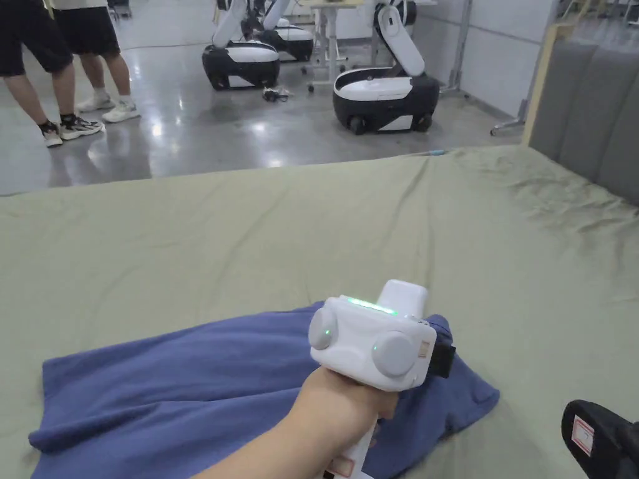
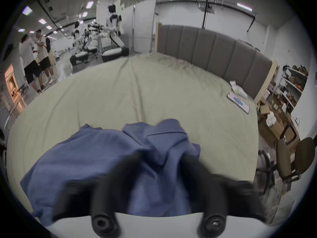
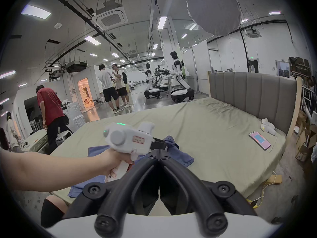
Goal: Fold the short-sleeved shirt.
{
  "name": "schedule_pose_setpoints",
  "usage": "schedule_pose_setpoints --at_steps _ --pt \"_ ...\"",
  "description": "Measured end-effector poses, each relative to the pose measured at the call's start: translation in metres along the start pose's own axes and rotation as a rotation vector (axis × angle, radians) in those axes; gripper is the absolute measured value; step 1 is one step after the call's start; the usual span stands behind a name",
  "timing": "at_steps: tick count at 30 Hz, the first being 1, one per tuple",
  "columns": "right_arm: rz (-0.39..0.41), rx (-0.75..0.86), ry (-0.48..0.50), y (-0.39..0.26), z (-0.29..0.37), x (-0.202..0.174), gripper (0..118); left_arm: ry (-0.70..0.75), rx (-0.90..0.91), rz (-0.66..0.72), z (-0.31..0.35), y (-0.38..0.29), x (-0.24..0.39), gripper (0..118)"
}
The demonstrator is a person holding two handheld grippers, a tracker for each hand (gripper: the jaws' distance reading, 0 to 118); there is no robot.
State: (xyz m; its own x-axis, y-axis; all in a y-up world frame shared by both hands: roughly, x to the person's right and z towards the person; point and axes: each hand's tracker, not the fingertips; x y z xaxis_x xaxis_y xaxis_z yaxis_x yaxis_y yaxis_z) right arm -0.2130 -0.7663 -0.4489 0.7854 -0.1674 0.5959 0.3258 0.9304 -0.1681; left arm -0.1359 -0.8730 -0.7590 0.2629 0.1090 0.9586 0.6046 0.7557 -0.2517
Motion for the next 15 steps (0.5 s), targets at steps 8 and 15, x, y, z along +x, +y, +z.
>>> schedule_pose_setpoints --at_steps 8,15 --pt "0.088 0.017 0.069 0.004 -0.031 -0.026 1 0.181 0.432 0.229 0.213 -0.045 -0.097 117" --pt "0.21 0.08 0.109 -0.003 -0.078 -0.069 1 0.64 0.465 0.303 0.357 -0.154 -0.149 0"
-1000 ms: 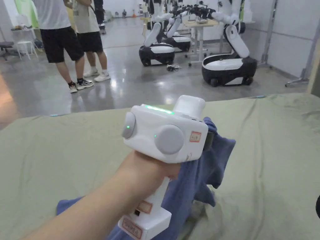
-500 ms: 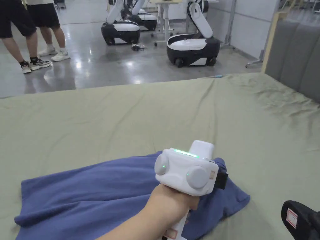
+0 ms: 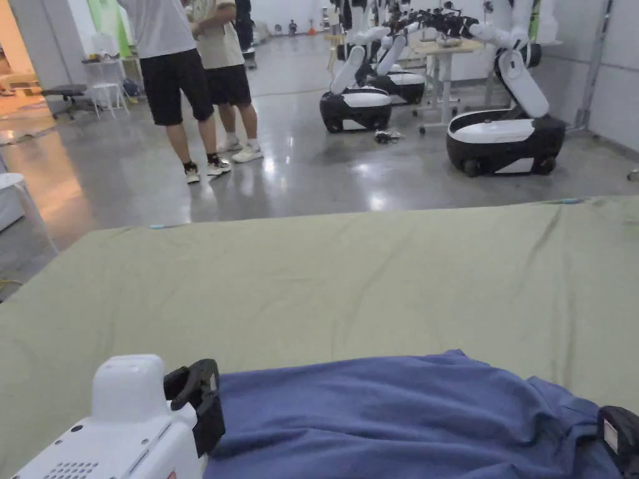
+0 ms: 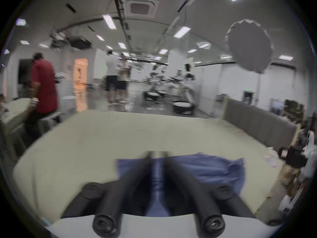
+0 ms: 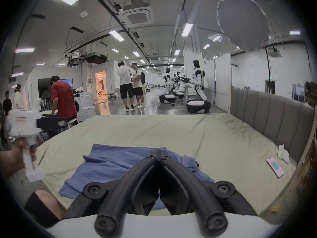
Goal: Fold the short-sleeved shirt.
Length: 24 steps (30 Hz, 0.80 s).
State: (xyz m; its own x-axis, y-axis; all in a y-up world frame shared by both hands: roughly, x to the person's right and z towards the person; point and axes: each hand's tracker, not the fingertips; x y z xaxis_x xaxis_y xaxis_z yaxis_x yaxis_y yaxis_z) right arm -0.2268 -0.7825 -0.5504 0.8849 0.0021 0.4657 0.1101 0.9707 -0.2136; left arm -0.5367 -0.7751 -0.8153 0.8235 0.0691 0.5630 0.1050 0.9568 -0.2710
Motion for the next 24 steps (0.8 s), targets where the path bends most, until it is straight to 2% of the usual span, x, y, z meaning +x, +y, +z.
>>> schedule_pose_setpoints --at_steps 3,12,17,20,21,22,23,24 --pt "0.009 0.004 -0.009 -0.002 -0.019 -0.013 1 0.0 -0.096 -0.011 0.015 -0.016 -0.034 0" --pt "0.022 -0.025 -0.027 -0.007 -0.045 -0.039 1 0.017 -0.091 0.024 0.009 -0.039 -0.05 0" --pt "0.03 -0.062 -0.025 -0.011 -0.055 -0.042 1 -0.027 -0.123 0.026 -0.042 -0.032 -0.045 0" --pt "0.031 -0.081 -0.037 -0.014 -0.062 -0.037 1 -0.09 -0.243 0.009 -0.108 -0.019 -0.044 0" --pt "0.028 -0.087 -0.04 -0.014 -0.064 -0.035 1 -0.109 -0.294 0.013 -0.136 -0.015 -0.044 12" --pt "0.025 -0.092 -0.043 -0.012 -0.066 -0.033 1 -0.123 -0.317 0.02 -0.163 -0.015 -0.046 41" --pt "0.022 -0.096 -0.048 -0.013 -0.068 -0.031 1 -0.127 -0.358 0.017 -0.189 -0.016 -0.047 92" --pt "0.021 -0.101 -0.052 -0.013 -0.07 -0.028 1 -0.115 -0.422 0.011 -0.217 -0.018 -0.049 116"
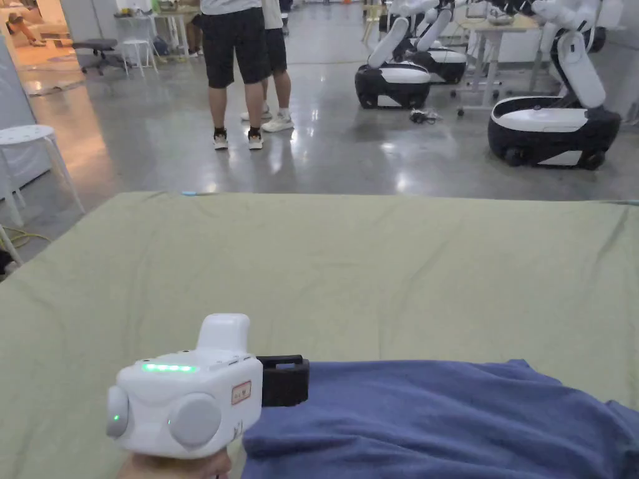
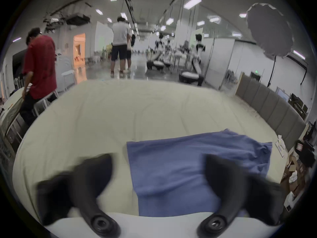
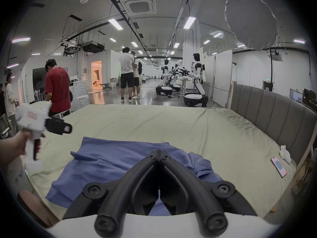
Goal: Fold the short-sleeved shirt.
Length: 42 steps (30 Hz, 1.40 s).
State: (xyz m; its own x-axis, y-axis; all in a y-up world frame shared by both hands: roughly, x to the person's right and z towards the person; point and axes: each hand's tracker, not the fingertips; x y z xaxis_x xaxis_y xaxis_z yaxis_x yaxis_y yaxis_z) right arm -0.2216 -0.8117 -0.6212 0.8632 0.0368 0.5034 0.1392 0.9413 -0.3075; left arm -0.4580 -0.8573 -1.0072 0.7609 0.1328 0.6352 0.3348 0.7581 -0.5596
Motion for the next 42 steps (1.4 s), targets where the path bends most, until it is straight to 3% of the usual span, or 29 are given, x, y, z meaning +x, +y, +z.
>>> schedule_pose_setpoints --at_steps 3,9,10,11,13,14,15,18,19,21,23,25,26,27,29,30,33,35,37,38,39,40,41,42 --pt "-0.001 -0.014 -0.017 -0.001 -0.008 0.008 1 0.081 -0.048 0.029 -0.06 0.015 -0.019 116" --pt "-0.006 -0.055 -0.07 -0.009 -0.025 0.027 1 0.081 -0.278 0.162 -0.141 0.004 -0.03 111" --pt "-0.025 -0.073 -0.076 -0.012 -0.028 0.031 1 0.087 -0.305 0.152 -0.147 0.0 -0.026 94" --pt "-0.074 -0.099 -0.071 -0.015 -0.031 0.037 1 0.094 -0.284 0.147 -0.148 -0.004 -0.021 51" --pt "-0.135 -0.115 -0.088 -0.021 -0.033 0.048 1 0.201 -0.23 0.076 -0.139 -0.012 -0.001 36" --pt "-0.13 -0.118 -0.116 -0.024 -0.034 0.053 1 0.137 -0.204 0.065 -0.135 -0.014 0.004 10" --pt "-0.126 -0.133 -0.135 -0.027 -0.035 0.059 1 0.113 -0.224 0.028 -0.132 -0.015 0.007 2" --pt "-0.114 -0.162 -0.167 -0.041 -0.037 0.078 1 -0.012 -0.147 0.062 -0.105 -0.013 0.014 2" --pt "-0.116 -0.172 -0.174 -0.046 -0.036 0.086 1 0.016 -0.091 0.07 -0.093 -0.01 0.015 2" --pt "-0.181 -0.263 -0.163 -0.061 -0.035 0.103 1 -0.007 -0.008 0.052 -0.071 0.001 0.013 1" --pt "-0.163 -0.398 -0.109 -0.072 -0.036 0.123 16 -0.014 0.034 0.044 -0.053 0.012 0.006 1" --pt "-0.029 -0.418 -0.125 -0.082 -0.033 0.137 23 -0.021 0.063 0.065 -0.033 0.028 0.001 1" --pt "-0.045 -0.398 -0.125 -0.086 -0.034 0.147 54 -0.02 0.075 0.082 -0.026 0.031 -0.003 1" --pt "-0.101 -0.391 -0.141 -0.088 -0.037 0.156 74 -0.011 0.095 0.094 -0.02 0.033 -0.005 1" --pt "-0.257 -0.395 -0.133 -0.089 -0.055 0.17 99 -0.006 0.096 0.061 -0.021 0.033 -0.007 1" --pt "-0.297 -0.418 -0.119 -0.088 -0.067 0.173 101 0.012 0.1 0.035 -0.02 0.033 -0.006 1" --pt "-0.31 -0.41 -0.13 -0.093 -0.111 0.178 101 0.013 0.083 0.038 -0.015 0.036 0.0 1" --pt "-0.335 -0.492 -0.147 -0.108 -0.146 0.185 101 0.012 0.074 0.047 -0.014 0.036 0.002 1" --pt "-0.399 -0.554 -0.101 -0.116 -0.166 0.185 95 0.017 0.07 0.032 -0.018 0.035 0.002 1" --pt "-0.379 -0.554 -0.116 -0.115 -0.168 0.176 92 0.019 0.066 0.029 -0.018 0.034 0.004 1" --pt "-0.267 -0.545 -0.181 -0.114 -0.167 0.165 81 0.015 0.061 0.029 -0.017 0.033 0.005 1" --pt "-0.2 -0.528 -0.171 -0.112 -0.165 0.157 59 0.011 0.056 0.027 -0.014 0.031 0.008 1" --pt "-0.197 -0.504 -0.123 -0.11 -0.162 0.154 15 0.005 0.052 0.026 -0.013 0.03 0.009 1" --pt "-0.197 -0.472 -0.084 -0.106 -0.158 0.148 8 -0.002 0.049 0.02 -0.012 0.028 0.011 1"
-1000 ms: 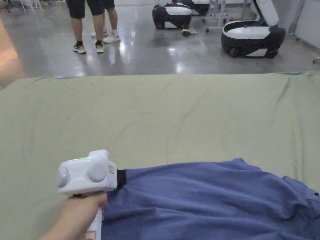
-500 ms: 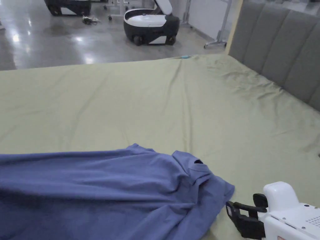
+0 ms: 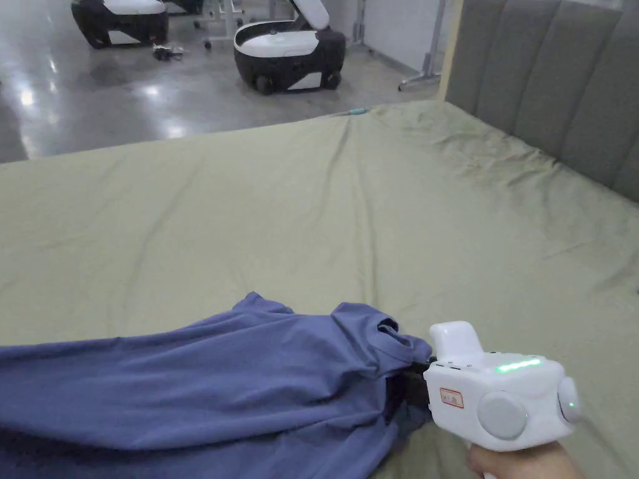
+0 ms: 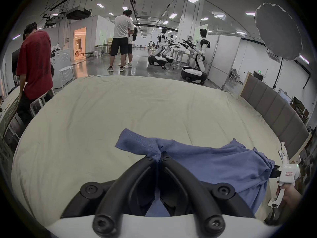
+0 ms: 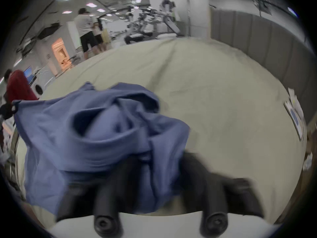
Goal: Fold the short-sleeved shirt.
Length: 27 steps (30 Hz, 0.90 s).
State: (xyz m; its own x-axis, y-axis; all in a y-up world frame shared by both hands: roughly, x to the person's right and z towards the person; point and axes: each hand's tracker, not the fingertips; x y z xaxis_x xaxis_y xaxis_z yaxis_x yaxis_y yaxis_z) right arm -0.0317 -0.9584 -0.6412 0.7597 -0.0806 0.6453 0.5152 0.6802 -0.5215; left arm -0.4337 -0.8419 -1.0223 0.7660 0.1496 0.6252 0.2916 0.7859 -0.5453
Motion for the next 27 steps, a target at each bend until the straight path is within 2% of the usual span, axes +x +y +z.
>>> schedule_pose_setpoints --at_steps 3,6,8,11,18,22,24,27 --pt "0.002 0.007 0.013 0.005 0.014 -0.009 8 -0.014 0.022 -0.007 0.008 0.004 -0.001 1" --pt "-0.019 0.103 0.019 0.02 0.048 -0.008 8 0.013 0.072 -0.01 0.03 0.013 0.0 1" --pt "-0.026 0.166 0.06 0.033 0.08 -0.008 8 0.021 0.135 -0.026 0.055 0.022 -0.002 1" --pt "-0.006 0.27 0.06 0.058 0.133 -0.011 8 0.04 0.23 -0.001 0.104 0.04 -0.009 1" --pt "-0.054 0.522 0.095 0.126 0.272 -0.02 8 0.115 0.366 0.019 0.21 0.092 -0.048 1" --pt "0.042 0.614 0.08 0.156 0.33 -0.039 8 0.115 0.432 0.061 0.258 0.118 -0.063 1" --pt "0.045 0.635 0.09 0.172 0.346 -0.049 8 0.108 0.453 0.086 0.274 0.132 -0.065 1" --pt "0.096 0.672 0.047 0.197 0.36 -0.069 8 0.118 0.477 0.072 0.283 0.154 -0.068 1"
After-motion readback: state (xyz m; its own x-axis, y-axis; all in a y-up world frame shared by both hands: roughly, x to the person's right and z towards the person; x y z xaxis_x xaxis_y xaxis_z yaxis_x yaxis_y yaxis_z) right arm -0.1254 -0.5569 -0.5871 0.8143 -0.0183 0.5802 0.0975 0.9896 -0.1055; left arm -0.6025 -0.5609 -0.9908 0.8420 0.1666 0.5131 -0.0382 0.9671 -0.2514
